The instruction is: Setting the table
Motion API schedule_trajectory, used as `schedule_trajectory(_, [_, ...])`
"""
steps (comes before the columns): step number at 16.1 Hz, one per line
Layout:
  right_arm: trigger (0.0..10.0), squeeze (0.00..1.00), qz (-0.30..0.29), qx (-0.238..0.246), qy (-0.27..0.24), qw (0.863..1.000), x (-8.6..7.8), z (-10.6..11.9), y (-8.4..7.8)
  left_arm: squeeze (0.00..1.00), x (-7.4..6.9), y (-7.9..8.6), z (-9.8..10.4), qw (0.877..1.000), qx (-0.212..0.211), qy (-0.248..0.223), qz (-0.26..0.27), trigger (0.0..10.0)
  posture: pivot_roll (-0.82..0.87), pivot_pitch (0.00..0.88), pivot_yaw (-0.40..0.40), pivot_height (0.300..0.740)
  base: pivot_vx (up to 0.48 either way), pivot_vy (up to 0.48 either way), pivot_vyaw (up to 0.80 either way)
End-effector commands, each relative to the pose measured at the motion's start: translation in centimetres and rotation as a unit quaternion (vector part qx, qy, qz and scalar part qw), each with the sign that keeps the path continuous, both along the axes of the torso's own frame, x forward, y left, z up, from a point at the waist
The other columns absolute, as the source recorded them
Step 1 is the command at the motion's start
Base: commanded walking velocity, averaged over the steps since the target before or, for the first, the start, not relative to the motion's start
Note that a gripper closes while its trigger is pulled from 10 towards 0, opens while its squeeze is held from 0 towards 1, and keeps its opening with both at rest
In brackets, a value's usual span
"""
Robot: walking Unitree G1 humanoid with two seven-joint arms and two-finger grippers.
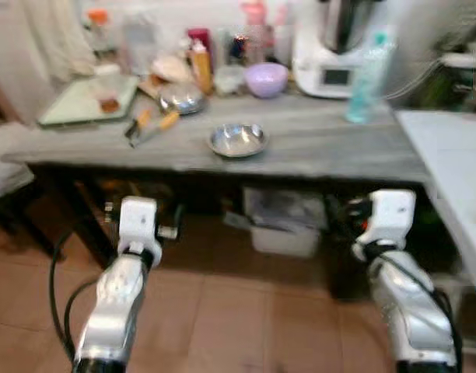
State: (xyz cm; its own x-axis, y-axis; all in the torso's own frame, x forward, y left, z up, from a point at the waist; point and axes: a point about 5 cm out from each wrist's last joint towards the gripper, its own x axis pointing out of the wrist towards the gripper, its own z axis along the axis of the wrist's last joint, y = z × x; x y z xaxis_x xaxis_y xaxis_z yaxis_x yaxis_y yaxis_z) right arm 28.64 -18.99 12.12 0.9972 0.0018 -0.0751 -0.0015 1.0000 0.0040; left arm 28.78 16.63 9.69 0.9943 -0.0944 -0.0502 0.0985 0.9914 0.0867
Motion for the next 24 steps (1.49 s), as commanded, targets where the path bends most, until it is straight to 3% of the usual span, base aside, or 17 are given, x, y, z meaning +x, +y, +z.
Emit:
schedule_trajectory(1, [10.0, 0.00, 0.011, 0.005, -0.007, 1.000, 0.2, 0.3, 0.7, 0.00, -0.2, 0.1, -0.3, 1.000, 0.013, 0.008, -0.008, 10.0, -0.04, 0.000, 0.051, 0.740, -0.390, 0.000, 0.00])
schedule_trajectory(4, [10.0, 0.00, 0.014, 0.005, -0.008, 1.000, 0.3, 0.3, 0.8, 0.00, -0.7, -0.6, -0.8, 1.000, 0.012, 0.014, -0.021, 10.0, -0.05, 0.000, 0.049, 0.740, -0.390, 0.000, 0.00])
schedule_trajectory(7, [10.0, 0.00, 0.021, 0.007, -0.008, 1.000, 0.3, 0.3, 1.0, 0.00, -0.6, -1.0, -0.3, 0.998, 0.002, -0.009, -0.058, 10.0, -0.05, 0.000, 0.045, 0.740, 0.000, 0.000, 0.00])
schedule_trajectory(13, [10.0, 0.00, 0.027, 0.003, -0.007, 1.000, 0.4, 0.2, 1.2, 0.00, -0.6, -1.5, -0.2, 0.997, -0.003, -0.016, -0.075, 10.0, -0.05, 0.000, 0.043, 0.740, 0.000, 0.000, 0.00])
schedule_trajectory(19, [10.0, 0.00, 0.021, -0.009, -0.017, 1.000, 0.2, 0.6, 0.9, 0.00, -0.5, -1.7, -0.5, 0.996, -0.003, -0.013, -0.086, 10.0, -0.07, 0.000, 0.052, 0.740, 0.000, -0.369, 0.00])
schedule_trajectory(24, [10.0, 0.00, 0.036, -0.024, -0.032, 0.999, 0.4, 1.4, 1.8, 0.00, -0.6, -1.8, -0.7, 0.995, -0.002, -0.009, -0.095, 10.0, -0.08, 0.000, 0.056, 0.740, 0.000, -0.480, 0.00])
